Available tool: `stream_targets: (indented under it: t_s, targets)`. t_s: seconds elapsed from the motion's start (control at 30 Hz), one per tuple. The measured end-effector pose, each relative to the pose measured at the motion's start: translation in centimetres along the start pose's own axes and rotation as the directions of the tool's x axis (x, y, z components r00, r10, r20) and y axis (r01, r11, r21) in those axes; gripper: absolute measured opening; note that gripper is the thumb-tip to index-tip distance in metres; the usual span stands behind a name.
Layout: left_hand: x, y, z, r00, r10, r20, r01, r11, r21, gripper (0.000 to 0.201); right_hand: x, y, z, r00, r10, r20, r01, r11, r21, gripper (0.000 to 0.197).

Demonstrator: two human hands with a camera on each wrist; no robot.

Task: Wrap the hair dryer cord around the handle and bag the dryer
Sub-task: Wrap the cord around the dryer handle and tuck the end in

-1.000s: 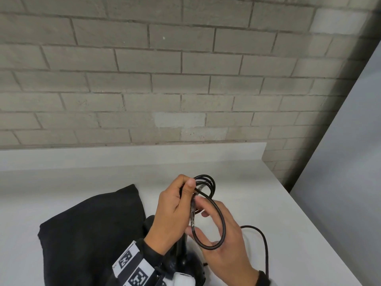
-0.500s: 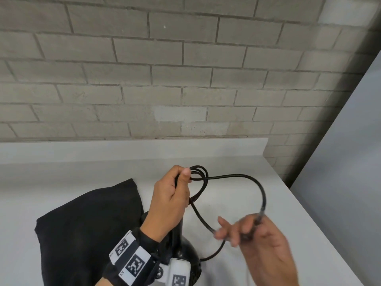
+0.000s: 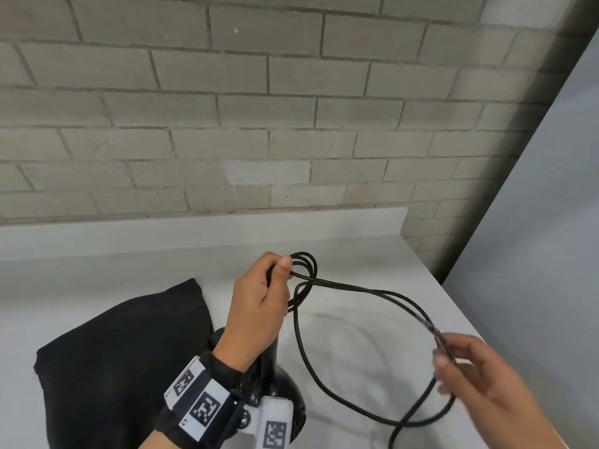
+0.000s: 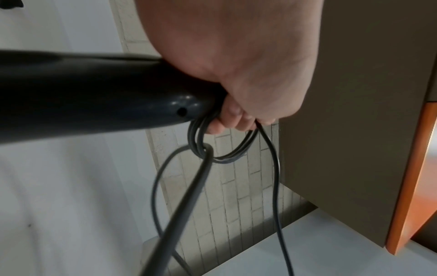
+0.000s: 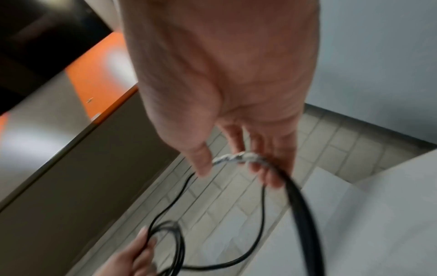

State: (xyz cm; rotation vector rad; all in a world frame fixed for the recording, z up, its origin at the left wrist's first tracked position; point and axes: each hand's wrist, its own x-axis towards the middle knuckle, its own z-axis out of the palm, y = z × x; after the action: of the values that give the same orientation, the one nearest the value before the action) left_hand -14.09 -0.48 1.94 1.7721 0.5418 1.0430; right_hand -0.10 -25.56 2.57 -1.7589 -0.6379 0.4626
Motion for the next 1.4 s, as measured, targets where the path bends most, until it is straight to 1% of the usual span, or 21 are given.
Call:
stream_targets:
  t_s: [0.07, 0.1, 0.17, 0.23, 0.27, 0.3, 0.37, 0.4, 0.43, 0.5, 0.63, 0.77, 0.87, 0.93, 0.97, 1.03, 1.07, 1.13, 1.2, 1.27, 1.4]
  targets:
    - [0.0, 0.1, 0.2, 1.000, 0.006, -0.023, -0.005, 1.000, 0.028, 0.032, 0.4, 1.2, 2.1, 0.972, -0.169, -0.163, 0.117, 0.950, -0.288, 0.036]
    - [0.0, 0.1, 0.2, 0.999, 0.012, -0.034, -0.011, 0.999, 0.038, 0.031, 0.3, 1.3, 3.4, 0.927, -0.300, -0.224, 0.193, 0.896, -0.401, 0.038]
    - [0.0, 0.2, 0.3, 0.999, 0.023, -0.040, -0.020, 0.998, 0.059, 0.028, -0.3, 0.6, 6.1, 0.782, -0.572, -0.246, 0.388, 0.757, -0.526, 0.043]
    - [0.0, 0.4, 0.4, 0.999, 0.021, -0.044, -0.018, 0.998, 0.068, 0.028, -0.8, -0.3, 9.1, 0.645, -0.741, -0.185, 0.590, 0.637, -0.496, 0.029]
    - [0.0, 0.4, 0.4, 0.999, 0.020, -0.047, -0.016, 0.997, 0.069, 0.029, -1.0, -0.8, 10.5, 0.646, -0.749, -0.145, 0.648, 0.639, -0.415, 0.020]
    - [-0.1, 0.5, 0.4, 0.999, 0.021, -0.049, -0.017, 0.997, 0.073, 0.029, -1.0, -1.5, 11.7, 0.719, -0.692, -0.069, 0.643, 0.699, -0.312, 0.017]
    - [-0.2, 0.8, 0.2, 0.999, 0.027, -0.047, -0.023, 0.997, 0.078, 0.030, -0.7, -2.4, 13.7, 0.913, -0.370, 0.171, 0.400, 0.895, -0.199, 0.016]
    - [-0.3, 0.9, 0.2, 0.998, 0.030, -0.048, -0.026, 0.997, 0.079, 0.030, -0.3, -2.4, 14.5, 0.939, -0.203, 0.277, 0.250, 0.956, -0.150, 0.016]
    - [-0.3, 0.9, 0.1, 0.998, 0.029, -0.051, -0.025, 0.997, 0.077, 0.029, 0.1, -2.3, 15.1, 0.931, -0.096, 0.352, 0.132, 0.988, -0.080, 0.017]
    - [-0.4, 1.0, -0.1, 0.999, 0.015, -0.051, -0.012, 0.998, 0.065, 0.028, 0.7, -2.2, 15.6, 0.904, -0.042, 0.426, 0.011, 0.997, 0.075, 0.015]
    - [-0.6, 0.8, -0.3, 0.999, -0.012, -0.052, 0.013, 1.000, 0.026, 0.029, -0.1, -1.0, 13.5, 0.875, -0.130, 0.466, 0.052, 0.983, 0.177, 0.016]
    - [-0.6, 0.5, -0.4, 0.998, -0.021, -0.055, 0.022, 1.000, 0.011, 0.031, -0.7, 2.0, 8.1, 0.823, -0.144, 0.549, 0.236, 0.966, -0.101, 0.019]
    - [-0.6, 0.0, -0.5, 0.999, -0.031, -0.029, 0.030, 0.999, -0.022, 0.031, 0.2, 5.0, 4.8, 0.757, 0.042, 0.652, 0.364, 0.802, -0.473, 0.033]
    - [-0.5, -0.1, -0.5, 1.000, -0.028, -0.004, 0.028, 0.999, -0.023, 0.034, 0.4, 7.3, 3.4, 0.783, 0.011, 0.622, 0.415, 0.737, -0.534, 0.046]
    - [-0.5, -0.2, -0.4, 1.000, -0.024, 0.003, 0.024, 1.000, -0.018, 0.036, 0.3, 8.8, 2.5, 0.763, -0.021, 0.646, 0.447, 0.739, -0.505, 0.044]
    - [-0.4, -0.2, -0.2, 1.000, -0.019, -0.002, 0.019, 1.000, -0.017, 0.035, 1.2, 10.4, 0.9, 0.700, 0.103, 0.707, 0.474, 0.672, -0.568, 0.030]
    - [-0.4, -0.2, -0.2, 1.000, -0.020, -0.012, 0.020, 1.000, -0.015, 0.033, 1.8, 10.6, 0.2, 0.696, 0.116, 0.709, 0.472, 0.670, -0.573, 0.025]
    - [-0.3, -0.2, -0.1, 0.999, -0.023, -0.027, 0.023, 1.000, -0.005, 0.030, 1.9, 9.4, 0.3, 0.721, -0.050, 0.691, 0.574, 0.601, -0.556, 0.023]
    - [-0.4, 0.0, -0.1, 0.999, -0.015, -0.032, 0.015, 1.000, 0.009, 0.031, 1.8, 6.1, 2.2, 0.745, -0.168, 0.646, 0.545, 0.712, -0.443, 0.045]
    - [-0.5, 0.0, -0.2, 0.999, -0.011, -0.031, 0.011, 1.000, 0.013, 0.034, 1.6, 2.9, 5.0, 0.788, -0.164, 0.593, 0.393, 0.876, -0.280, 0.057]
    - [-0.6, 0.3, -0.3, 0.999, -0.007, -0.047, 0.010, 0.999, 0.053, 0.034, 2.0, -1.7, 11.0, 0.852, -0.168, 0.496, 0.130, 0.985, 0.110, 0.043]
